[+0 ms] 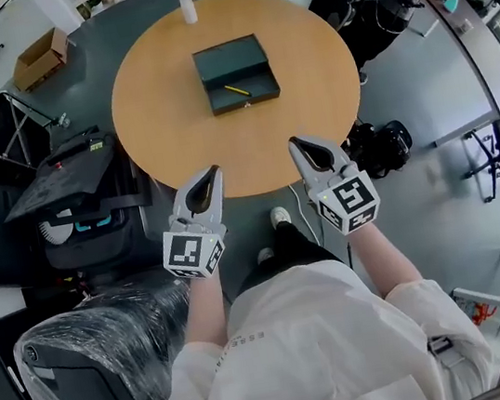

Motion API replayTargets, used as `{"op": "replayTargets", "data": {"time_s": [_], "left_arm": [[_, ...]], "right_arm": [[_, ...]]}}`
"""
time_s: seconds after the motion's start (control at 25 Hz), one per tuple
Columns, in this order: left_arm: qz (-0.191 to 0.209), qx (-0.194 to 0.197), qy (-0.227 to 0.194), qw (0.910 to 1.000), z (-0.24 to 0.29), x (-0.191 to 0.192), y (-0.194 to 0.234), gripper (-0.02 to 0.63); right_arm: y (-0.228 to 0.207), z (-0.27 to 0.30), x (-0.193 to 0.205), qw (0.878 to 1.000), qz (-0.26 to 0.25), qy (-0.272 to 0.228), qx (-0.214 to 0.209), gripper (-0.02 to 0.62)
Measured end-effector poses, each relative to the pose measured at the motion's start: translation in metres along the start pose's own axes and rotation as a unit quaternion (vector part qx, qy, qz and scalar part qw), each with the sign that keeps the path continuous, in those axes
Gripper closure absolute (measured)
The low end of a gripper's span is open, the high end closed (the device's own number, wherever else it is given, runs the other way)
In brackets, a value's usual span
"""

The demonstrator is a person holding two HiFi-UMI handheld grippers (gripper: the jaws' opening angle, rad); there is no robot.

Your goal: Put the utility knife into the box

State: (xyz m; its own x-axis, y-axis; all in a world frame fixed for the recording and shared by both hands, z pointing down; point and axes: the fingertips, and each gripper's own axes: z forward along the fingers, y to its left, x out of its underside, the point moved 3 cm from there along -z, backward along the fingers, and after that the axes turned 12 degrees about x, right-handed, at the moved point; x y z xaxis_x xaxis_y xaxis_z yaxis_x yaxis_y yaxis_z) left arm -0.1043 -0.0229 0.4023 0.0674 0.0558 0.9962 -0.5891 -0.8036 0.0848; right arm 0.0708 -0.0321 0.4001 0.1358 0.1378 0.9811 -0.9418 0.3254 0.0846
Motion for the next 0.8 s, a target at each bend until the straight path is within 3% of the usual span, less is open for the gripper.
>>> {"op": "replayTargets", "data": {"time_s": [0.24, 0.8], "left_arm": [[-0.003, 0.009, -0.001, 1.0, -0.009, 0.003, -0.031, 0.591], [0.029, -0.014, 0.01, 0.9994, 0.012, -0.003, -0.103, 0.591]], "right_arm": [[0.01, -0.029, 0.003, 1.0, 0.006, 0.009, -0.008, 0.603], [-0.004, -0.078, 0.009, 0.998, -0.005, 0.008, -0.062, 0.603]]}}
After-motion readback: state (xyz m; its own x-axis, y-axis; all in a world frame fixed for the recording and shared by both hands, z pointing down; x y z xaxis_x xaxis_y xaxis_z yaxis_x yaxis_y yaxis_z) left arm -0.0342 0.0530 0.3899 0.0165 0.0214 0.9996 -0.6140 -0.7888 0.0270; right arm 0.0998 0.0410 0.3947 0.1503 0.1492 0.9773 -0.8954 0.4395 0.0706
